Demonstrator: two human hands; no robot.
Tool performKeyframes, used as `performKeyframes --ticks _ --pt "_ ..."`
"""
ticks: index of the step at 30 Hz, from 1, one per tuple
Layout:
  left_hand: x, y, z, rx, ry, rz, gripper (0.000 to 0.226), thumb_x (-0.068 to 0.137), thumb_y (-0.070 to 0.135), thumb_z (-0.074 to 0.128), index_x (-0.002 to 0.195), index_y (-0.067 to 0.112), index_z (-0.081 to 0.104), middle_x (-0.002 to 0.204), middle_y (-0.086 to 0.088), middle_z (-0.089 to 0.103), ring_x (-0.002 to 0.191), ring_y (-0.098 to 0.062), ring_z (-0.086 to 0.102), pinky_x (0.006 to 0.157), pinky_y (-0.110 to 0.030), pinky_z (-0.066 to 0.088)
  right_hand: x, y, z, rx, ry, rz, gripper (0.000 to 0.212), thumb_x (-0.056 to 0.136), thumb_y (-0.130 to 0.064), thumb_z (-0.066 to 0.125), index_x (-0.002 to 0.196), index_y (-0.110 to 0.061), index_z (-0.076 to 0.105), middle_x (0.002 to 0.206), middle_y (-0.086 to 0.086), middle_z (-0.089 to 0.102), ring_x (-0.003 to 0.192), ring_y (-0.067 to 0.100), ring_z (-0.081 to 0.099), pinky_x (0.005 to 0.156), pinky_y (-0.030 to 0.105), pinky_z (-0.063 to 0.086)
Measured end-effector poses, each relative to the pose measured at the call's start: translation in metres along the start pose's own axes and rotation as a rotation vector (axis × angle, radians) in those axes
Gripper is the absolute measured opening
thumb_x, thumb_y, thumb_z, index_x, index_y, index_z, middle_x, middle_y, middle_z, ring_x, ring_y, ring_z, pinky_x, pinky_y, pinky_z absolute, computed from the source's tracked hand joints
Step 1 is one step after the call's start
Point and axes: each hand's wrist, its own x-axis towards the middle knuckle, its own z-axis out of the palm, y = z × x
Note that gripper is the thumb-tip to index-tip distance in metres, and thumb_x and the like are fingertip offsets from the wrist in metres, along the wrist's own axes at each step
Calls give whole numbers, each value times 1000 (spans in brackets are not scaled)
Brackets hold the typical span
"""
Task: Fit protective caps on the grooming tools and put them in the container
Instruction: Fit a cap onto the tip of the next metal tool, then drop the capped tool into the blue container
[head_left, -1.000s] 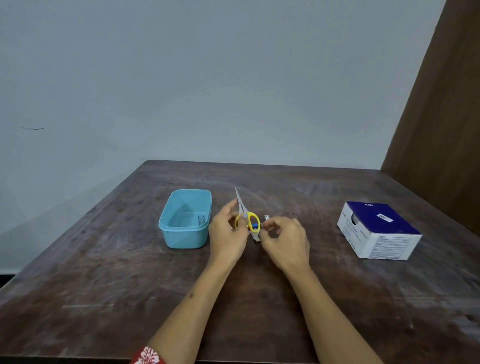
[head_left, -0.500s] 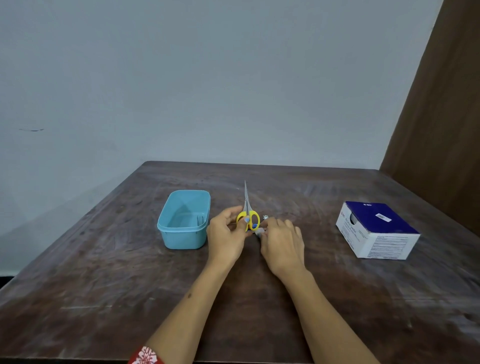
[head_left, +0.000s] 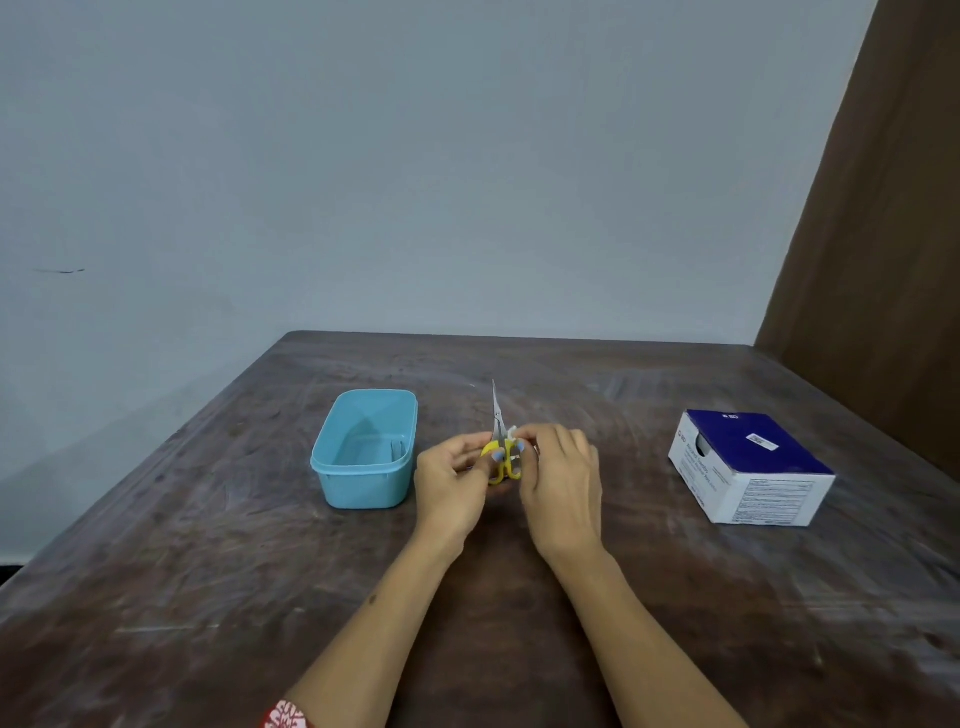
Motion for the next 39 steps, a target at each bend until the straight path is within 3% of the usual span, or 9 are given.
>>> performKeyframes --ticks 4,10,13,16,22,29,31,35,39 --pt "-1 3 0 11 29 48 18 85 -4 60 95 9 67 83 -4 72 71 -11 70 61 -25 58 0 0 0 29 13 54 11 90 -7 55 95 -9 64 91 7 66 86 30 55 79 40 42" --pt "-4 15 0 242 47 250 21 82 6 67 95 22 68 81 17 67 75 4 66 67 -11 52 -1 4 2 -115 -114 86 15 91 -9 48 101 -13 59 98 5 63 95 25 51 83 33 36" --pt "-3 33 -5 231 115 309 22 83 9 68 87 31 66 82 11 70 76 -1 68 68 -18 55 0 6 3 -91 -110 112 19 90 -7 50 103 -16 60 99 3 64 97 24 51 83 32 35" --pt "5 59 -24 382 263 364 10 81 10 68 91 13 71 83 -2 72 75 -16 68 72 -31 55 1 7 4 -55 -78 162 19 89 -5 52 102 -15 62 97 3 65 96 24 52 83 32 36" --pt "21 93 -69 852 414 160 10 71 5 66 77 9 73 77 -12 71 84 -29 65 72 -26 47 2 6 5 -17 -62 195 16 89 -6 52 99 -13 63 95 4 66 92 25 52 80 34 37" --pt "38 90 -69 1202 303 -175 8 71 4 58 79 2 59 83 -13 56 70 -26 53 52 -28 40 1 6 2 5 -66 205 15 91 -7 51 98 -13 62 95 3 65 92 22 51 81 33 37" --pt "41 89 -66 1239 249 -217 13 72 6 63 84 3 58 91 -14 59 75 -25 57 49 -29 39 2 6 2 15 -61 208 15 91 -8 50 98 -13 62 95 3 65 92 22 51 81 32 38" --pt "44 87 -65 1315 156 -311 24 77 13 64 97 4 54 108 -15 62 97 -28 62 62 -31 48 3 6 3 92 9 245 14 92 -7 50 97 -11 62 94 4 66 91 21 49 77 33 43" --pt "41 86 -64 1398 145 -279 30 79 13 62 105 1 54 113 -17 60 103 -30 59 67 -31 44 4 7 2 226 161 365 12 91 -6 51 97 -10 61 95 4 64 90 16 45 70 21 31"
